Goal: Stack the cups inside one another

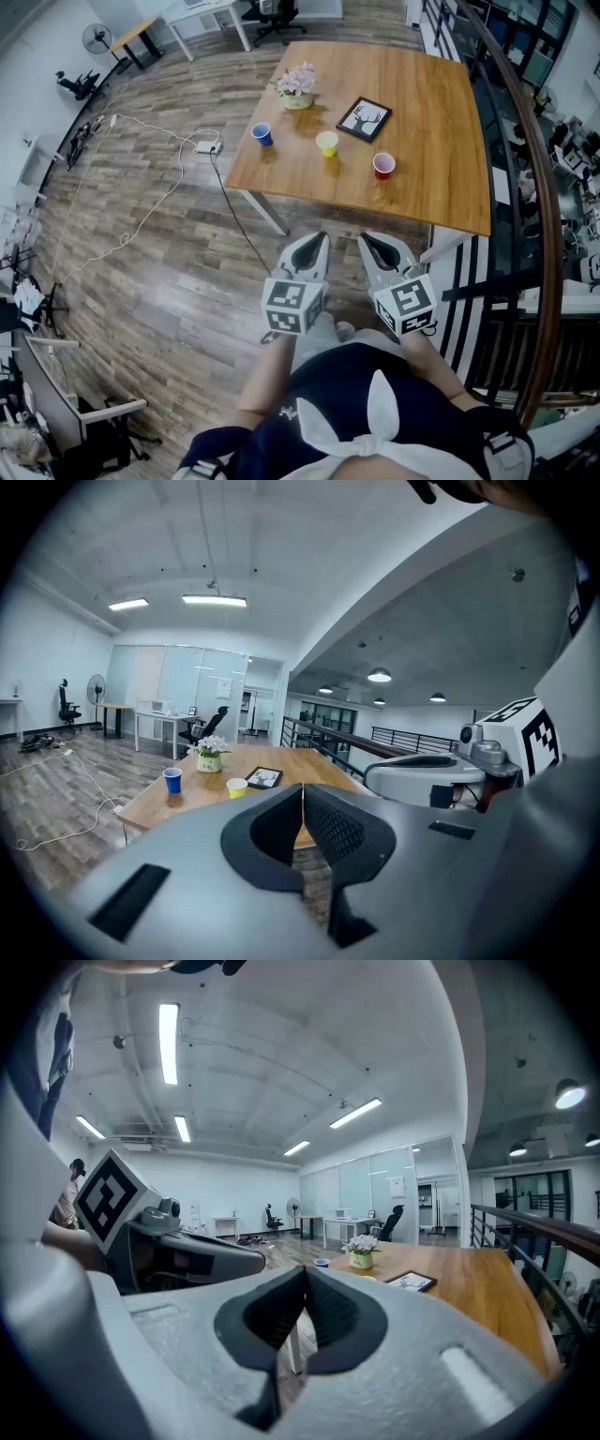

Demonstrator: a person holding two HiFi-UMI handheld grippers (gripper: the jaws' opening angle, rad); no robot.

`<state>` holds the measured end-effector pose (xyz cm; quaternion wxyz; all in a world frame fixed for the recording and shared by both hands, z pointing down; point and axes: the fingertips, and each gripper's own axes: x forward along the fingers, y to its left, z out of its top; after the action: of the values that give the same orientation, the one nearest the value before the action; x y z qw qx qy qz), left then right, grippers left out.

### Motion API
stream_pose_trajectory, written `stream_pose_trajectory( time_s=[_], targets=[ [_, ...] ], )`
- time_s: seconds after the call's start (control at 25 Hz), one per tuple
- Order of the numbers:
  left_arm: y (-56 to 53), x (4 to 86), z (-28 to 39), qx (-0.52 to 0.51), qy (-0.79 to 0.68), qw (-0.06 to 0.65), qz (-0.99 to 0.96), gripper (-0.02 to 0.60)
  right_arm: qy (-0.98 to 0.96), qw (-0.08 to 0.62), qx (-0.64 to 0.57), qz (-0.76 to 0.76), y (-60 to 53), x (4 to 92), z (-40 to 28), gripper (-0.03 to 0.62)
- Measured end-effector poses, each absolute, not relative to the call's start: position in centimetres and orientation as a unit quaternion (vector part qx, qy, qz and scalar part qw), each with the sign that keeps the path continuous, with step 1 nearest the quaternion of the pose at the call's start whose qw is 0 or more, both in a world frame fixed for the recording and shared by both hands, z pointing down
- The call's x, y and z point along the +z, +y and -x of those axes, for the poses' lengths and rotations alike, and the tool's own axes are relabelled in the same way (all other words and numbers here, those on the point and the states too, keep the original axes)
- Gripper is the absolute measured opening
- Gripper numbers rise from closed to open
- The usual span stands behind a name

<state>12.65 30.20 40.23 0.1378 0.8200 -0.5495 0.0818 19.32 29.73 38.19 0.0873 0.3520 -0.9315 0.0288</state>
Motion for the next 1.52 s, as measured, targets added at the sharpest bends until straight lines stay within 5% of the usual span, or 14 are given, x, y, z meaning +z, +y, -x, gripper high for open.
stream_pose_trajectory(
  time_s=[0.8,0.88,1.52],
  targets=[
    [26.4,41.8,-11.8,0.086,-0.548,0.168,-0.815,0.021,-0.922,0.104,0.048,-0.37,24.8,40.4,-19.5,0.002],
    [25.3,41.7,-11.5,0.088,-0.547,0.169,-0.815,0.021,-0.919,0.108,0.053,-0.375,23.7,40.6,-19.4,0.057],
    [15.3,42.8,-9.2,0.101,-0.508,0.181,-0.836,0.023,-0.886,0.13,0.072,-0.438,12.9,41.6,-19.8,0.187]
  ],
)
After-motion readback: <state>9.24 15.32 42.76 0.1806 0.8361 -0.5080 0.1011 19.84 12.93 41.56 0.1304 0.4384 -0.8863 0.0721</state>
